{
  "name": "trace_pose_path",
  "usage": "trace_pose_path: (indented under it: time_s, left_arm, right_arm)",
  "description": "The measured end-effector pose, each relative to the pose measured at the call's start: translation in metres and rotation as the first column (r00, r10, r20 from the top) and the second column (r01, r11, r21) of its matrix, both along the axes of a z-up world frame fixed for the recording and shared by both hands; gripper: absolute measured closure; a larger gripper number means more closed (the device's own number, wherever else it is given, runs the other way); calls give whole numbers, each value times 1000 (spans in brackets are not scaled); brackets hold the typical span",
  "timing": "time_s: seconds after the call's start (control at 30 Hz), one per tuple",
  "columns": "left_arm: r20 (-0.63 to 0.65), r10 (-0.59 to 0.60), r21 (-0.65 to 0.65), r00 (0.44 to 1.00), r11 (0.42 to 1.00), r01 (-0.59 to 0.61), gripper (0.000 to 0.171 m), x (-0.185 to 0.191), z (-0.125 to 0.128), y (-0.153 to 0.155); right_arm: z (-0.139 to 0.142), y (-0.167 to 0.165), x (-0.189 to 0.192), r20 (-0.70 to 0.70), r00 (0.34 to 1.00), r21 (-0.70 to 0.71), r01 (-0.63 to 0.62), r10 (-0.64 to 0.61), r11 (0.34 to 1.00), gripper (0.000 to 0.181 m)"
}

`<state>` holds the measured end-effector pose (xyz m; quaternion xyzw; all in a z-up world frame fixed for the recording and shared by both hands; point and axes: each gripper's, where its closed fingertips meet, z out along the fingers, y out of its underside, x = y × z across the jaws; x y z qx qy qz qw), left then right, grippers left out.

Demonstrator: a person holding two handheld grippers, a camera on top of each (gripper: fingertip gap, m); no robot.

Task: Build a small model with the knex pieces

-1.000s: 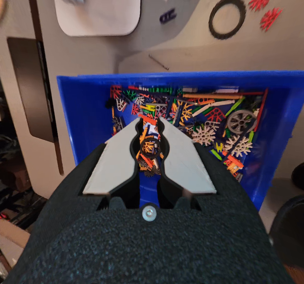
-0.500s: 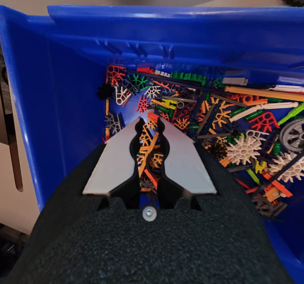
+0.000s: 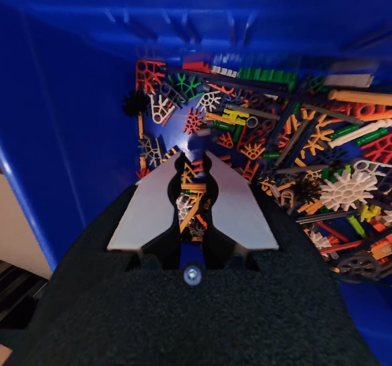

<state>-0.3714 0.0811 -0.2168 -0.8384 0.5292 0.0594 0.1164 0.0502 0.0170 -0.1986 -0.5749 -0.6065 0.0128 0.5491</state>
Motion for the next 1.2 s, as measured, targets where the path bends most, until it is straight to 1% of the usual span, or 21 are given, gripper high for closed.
trace_pose_path:
  time_s: [0.07, 0.13, 0.17, 0.27, 0.33, 0.4, 0.5, 0.53, 0.57, 0.6, 0.77, 0.83, 1.07, 1.13, 1.2]
  left_arm:
    - [8, -2, 20, 1000, 1000, 2, 155, 2, 4, 3]
    - [88, -9, 7, 996, 1000, 8, 155, 16, 8, 1]
    - [107, -17, -4, 994, 1000, 18, 155, 21, 8, -1]
    - [136, -77, -35, 988, 996, 82, 152, 33, 4, -10]
    - [129, -86, -43, 988, 995, 93, 155, 35, 1, -12]
    - [135, -76, -34, 988, 996, 81, 152, 34, 1, -9]
    - [142, -66, -43, 988, 996, 73, 156, 32, -4, -8]
    - [144, -63, -47, 988, 996, 71, 154, 33, -6, -8]
    - [161, -67, -61, 985, 995, 78, 161, 35, -6, -10]
    - [158, -73, -62, 985, 995, 83, 163, 35, -7, -11]
    - [158, -76, -53, 985, 995, 85, 166, 34, -6, -12]
    - [139, -74, -48, 987, 996, 82, 166, 29, -6, -12]
    - [140, -57, -24, 988, 998, 61, 166, 20, 3, -10]
    - [140, -52, -4, 989, 999, 54, 166, 18, 9, -8]
    - [159, -49, 27, 986, 999, 45, 166, 20, 22, -6]
  right_arm:
    - [0, 0, 0, -1, 1000, -1, 0, 0, 1000, 167]
    - [0, 0, 0, -2, 1000, -1, 0, 0, 1000, 167]
    - [0, 0, 0, -1, 1000, -1, 0, 0, 1000, 167]
    - [0, 0, 0, -2, 1000, -1, 0, 0, 1000, 167]
    - [0, 0, 0, -2, 1000, -1, 0, 0, 1000, 167]
    - [0, 0, 0, -2, 1000, -2, 0, 0, 1000, 167]
    - [0, 0, 0, -3, 1000, -2, -1, 1, 1000, 167]
    - [0, 0, 0, -3, 1000, -2, -1, 1, 1000, 167]
    - [0, 0, 0, -3, 1000, -2, -1, 1, 1000, 167]
    - [0, 0, 0, -3, 1000, -2, -1, 1, 1000, 167]
    - [1, 0, 0, -3, 1000, -1, 0, 0, 1000, 167]
    - [0, 1, 0, 0, 1000, -2, 2, -2, 1000, 167]
    - [0, 2, 0, 1, 1000, -2, 3, -3, 1000, 168]
    - [-1, 2, 0, 3, 1000, -1, 4, -4, 1000, 168]
    - [-1, 2, 0, 4, 1000, -1, 4, -4, 1000, 168]
